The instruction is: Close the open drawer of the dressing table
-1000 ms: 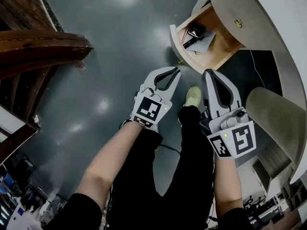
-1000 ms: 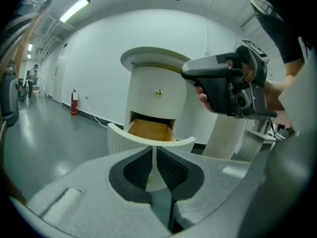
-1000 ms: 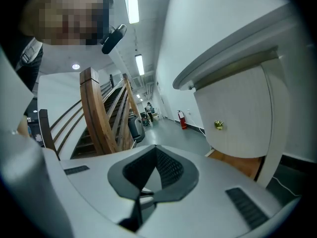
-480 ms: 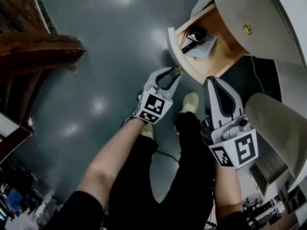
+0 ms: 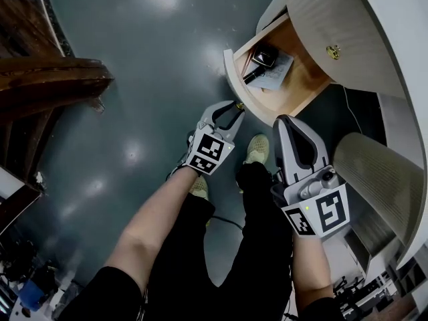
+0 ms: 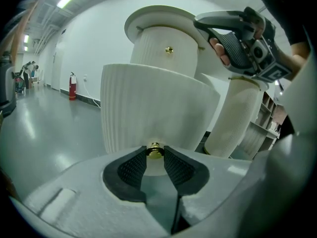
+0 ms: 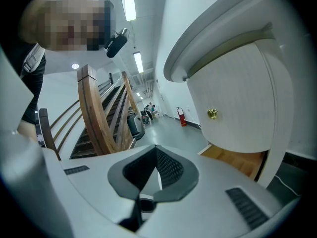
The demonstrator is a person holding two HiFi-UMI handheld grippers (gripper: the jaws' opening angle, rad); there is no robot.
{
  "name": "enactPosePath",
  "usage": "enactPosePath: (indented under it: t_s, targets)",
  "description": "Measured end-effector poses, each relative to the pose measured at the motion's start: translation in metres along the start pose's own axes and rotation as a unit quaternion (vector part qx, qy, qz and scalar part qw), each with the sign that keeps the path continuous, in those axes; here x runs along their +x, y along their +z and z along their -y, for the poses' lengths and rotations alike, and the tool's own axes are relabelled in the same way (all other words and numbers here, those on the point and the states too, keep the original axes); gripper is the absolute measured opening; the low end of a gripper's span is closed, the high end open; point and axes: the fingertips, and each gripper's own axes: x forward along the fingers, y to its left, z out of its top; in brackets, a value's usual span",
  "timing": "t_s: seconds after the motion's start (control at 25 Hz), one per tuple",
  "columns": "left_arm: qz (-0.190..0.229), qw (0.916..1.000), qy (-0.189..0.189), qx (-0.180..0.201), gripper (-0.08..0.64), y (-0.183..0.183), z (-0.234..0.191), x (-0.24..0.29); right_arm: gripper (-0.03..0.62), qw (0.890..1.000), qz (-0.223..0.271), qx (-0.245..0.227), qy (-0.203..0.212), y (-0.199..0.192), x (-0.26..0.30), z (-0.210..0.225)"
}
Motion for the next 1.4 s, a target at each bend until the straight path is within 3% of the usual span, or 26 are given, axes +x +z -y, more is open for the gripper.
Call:
enactPosePath:
  t_s: [0.44,1.4]
  targets:
    - [-0.008,0.9998,-0.013,0.009,0.106,0.030,0.001,0.050,0.015,1.000,0.005,0.001,-0.021,0.016,-0.002,0.038]
    - [0.016,0.9993,-0.027,0.018,0.106,0.100,0.000,0.154,0.015,0.999,0.019,0.000,-0.048,0.033,-0.019,0.107]
